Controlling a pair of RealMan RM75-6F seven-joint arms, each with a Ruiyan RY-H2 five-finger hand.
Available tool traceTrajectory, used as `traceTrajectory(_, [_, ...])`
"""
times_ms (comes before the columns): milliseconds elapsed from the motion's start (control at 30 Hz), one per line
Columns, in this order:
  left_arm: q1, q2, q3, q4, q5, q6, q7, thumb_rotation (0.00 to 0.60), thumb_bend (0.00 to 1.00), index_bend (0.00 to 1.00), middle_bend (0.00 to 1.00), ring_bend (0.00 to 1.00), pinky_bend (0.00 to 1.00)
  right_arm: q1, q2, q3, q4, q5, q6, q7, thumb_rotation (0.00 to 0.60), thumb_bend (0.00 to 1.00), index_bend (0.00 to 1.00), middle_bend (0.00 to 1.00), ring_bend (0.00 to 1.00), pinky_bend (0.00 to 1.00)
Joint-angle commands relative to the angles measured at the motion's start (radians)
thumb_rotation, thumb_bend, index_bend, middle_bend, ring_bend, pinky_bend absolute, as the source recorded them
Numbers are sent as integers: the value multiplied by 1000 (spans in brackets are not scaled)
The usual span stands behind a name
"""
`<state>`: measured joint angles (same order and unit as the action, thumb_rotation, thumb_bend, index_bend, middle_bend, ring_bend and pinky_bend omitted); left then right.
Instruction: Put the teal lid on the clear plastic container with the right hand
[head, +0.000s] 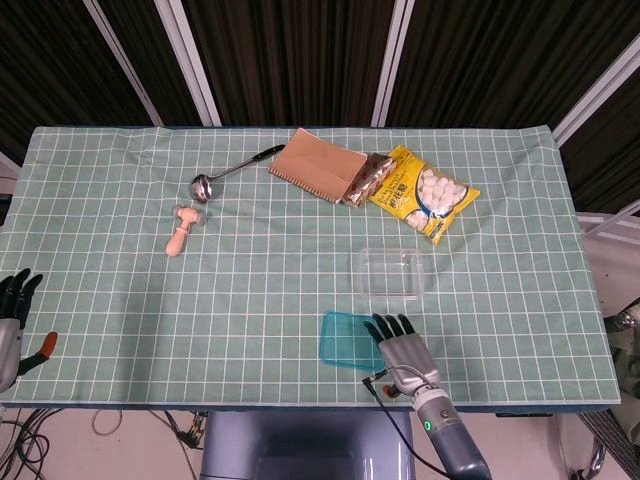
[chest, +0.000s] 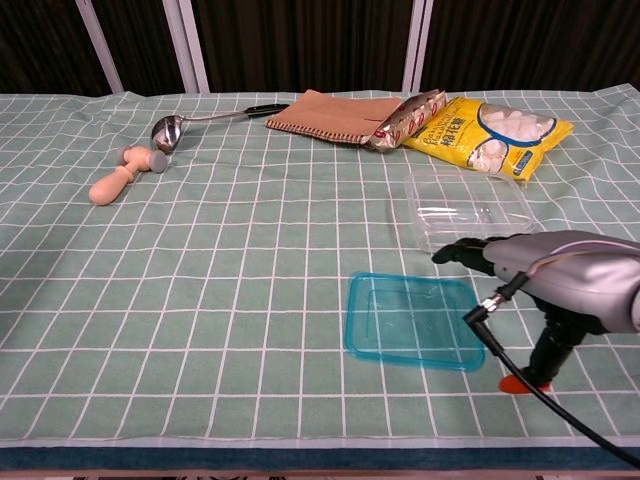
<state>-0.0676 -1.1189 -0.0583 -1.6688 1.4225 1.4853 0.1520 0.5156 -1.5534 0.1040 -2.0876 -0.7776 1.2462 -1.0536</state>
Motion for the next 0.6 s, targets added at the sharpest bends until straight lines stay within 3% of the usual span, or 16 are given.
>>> traceTrajectory(33, [-1,1,-1,0,-1,-1,-1,600,330,71,0,0,0,41,-52,29,20,51,38,-36,600,193,0,32,0,0])
traceTrajectory(600, [0,5,-5,-4,-11,-1,-7,600,330,70,0,0,0,150,-172,85,131,196,76,-35,600,192,0,64,0,0])
